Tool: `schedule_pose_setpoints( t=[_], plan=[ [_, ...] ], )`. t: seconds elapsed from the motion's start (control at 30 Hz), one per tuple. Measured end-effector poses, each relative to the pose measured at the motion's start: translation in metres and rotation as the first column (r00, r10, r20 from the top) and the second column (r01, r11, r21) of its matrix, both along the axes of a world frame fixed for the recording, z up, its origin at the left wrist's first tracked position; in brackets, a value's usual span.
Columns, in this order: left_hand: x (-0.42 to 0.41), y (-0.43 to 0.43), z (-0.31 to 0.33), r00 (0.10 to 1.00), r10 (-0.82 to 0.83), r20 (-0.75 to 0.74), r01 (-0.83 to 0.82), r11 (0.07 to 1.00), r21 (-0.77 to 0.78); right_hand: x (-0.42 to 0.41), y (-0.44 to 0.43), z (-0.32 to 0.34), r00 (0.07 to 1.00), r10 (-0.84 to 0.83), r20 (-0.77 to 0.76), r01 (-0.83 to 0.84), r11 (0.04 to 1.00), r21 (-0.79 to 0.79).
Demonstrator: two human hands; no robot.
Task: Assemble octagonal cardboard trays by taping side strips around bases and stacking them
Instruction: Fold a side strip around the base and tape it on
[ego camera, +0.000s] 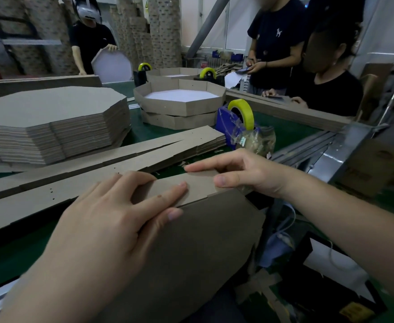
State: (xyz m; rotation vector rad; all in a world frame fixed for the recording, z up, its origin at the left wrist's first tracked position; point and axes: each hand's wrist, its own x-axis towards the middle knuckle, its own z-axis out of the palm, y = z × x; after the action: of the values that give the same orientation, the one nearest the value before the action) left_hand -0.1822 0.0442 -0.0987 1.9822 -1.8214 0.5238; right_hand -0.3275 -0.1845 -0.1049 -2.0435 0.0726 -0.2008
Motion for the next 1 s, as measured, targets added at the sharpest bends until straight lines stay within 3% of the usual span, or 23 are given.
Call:
schedule_pose_setpoints(
  t=[0.07, 0.13, 0.2, 0.27, 0.33, 0.5, 0.63, 0.7, 0.77, 0.83, 1.0],
  plan=[
    [0.002, -0.001, -0.002, 1.0, -0.004, -0.013, 0.004, 1.0, 0.001, -0.002, -0.014, 0.003, 0.992, -0.11, 0.055, 0.113, 0.992, -0.057],
    [0.003, -0.001, -0.003, 1.0, -0.006, -0.031, 0.005, 1.0, -0.006, -0.004, -0.039, 0.008, 0.898, -0.393, 0.199, 0.391, 0.919, 0.047],
    [0.003, -0.001, -0.004, 0.999, -0.01, -0.038, 0.009, 1.0, -0.019, -0.005, -0.073, 0.012, 0.634, -0.722, 0.278, 0.728, 0.678, 0.101],
    [0.002, -0.001, -0.005, 1.0, -0.009, -0.026, 0.008, 0.999, -0.038, -0.006, -0.111, 0.009, 0.381, -0.898, 0.22, 0.924, 0.374, -0.075],
    [0.0, -0.002, -0.005, 1.0, -0.009, -0.019, 0.008, 0.998, -0.057, -0.006, -0.137, 0.003, 0.293, -0.953, 0.075, 0.935, 0.269, -0.233],
    [-0.003, -0.003, -0.005, 0.999, 0.019, -0.047, -0.023, 0.997, -0.076, -0.006, -0.159, 0.005, 0.253, -0.951, -0.176, 0.932, 0.289, -0.219],
    [-0.005, -0.004, -0.005, 1.0, 0.01, -0.028, -0.012, 0.996, -0.086, -0.013, -0.168, 0.007, 0.35, -0.882, -0.316, 0.937, 0.325, 0.13],
    [-0.003, -0.003, -0.004, 1.0, 0.006, -0.03, -0.008, 0.997, -0.075, -0.016, -0.17, 0.009, 0.409, -0.844, -0.346, 0.911, 0.358, 0.205],
    [-0.001, -0.003, -0.004, 0.999, -0.009, -0.031, 0.007, 0.998, -0.055, -0.018, -0.17, 0.011, 0.432, -0.827, -0.359, 0.899, 0.367, 0.237],
    [0.001, -0.003, -0.003, 0.999, -0.025, -0.031, 0.023, 0.999, -0.048, -0.018, -0.171, 0.01, 0.408, -0.849, -0.336, 0.901, 0.316, 0.296],
    [0.003, -0.005, -0.004, 0.999, -0.021, -0.034, 0.02, 0.999, -0.025, -0.022, -0.167, 0.002, 0.39, -0.906, -0.162, 0.839, 0.277, 0.469]
  ],
)
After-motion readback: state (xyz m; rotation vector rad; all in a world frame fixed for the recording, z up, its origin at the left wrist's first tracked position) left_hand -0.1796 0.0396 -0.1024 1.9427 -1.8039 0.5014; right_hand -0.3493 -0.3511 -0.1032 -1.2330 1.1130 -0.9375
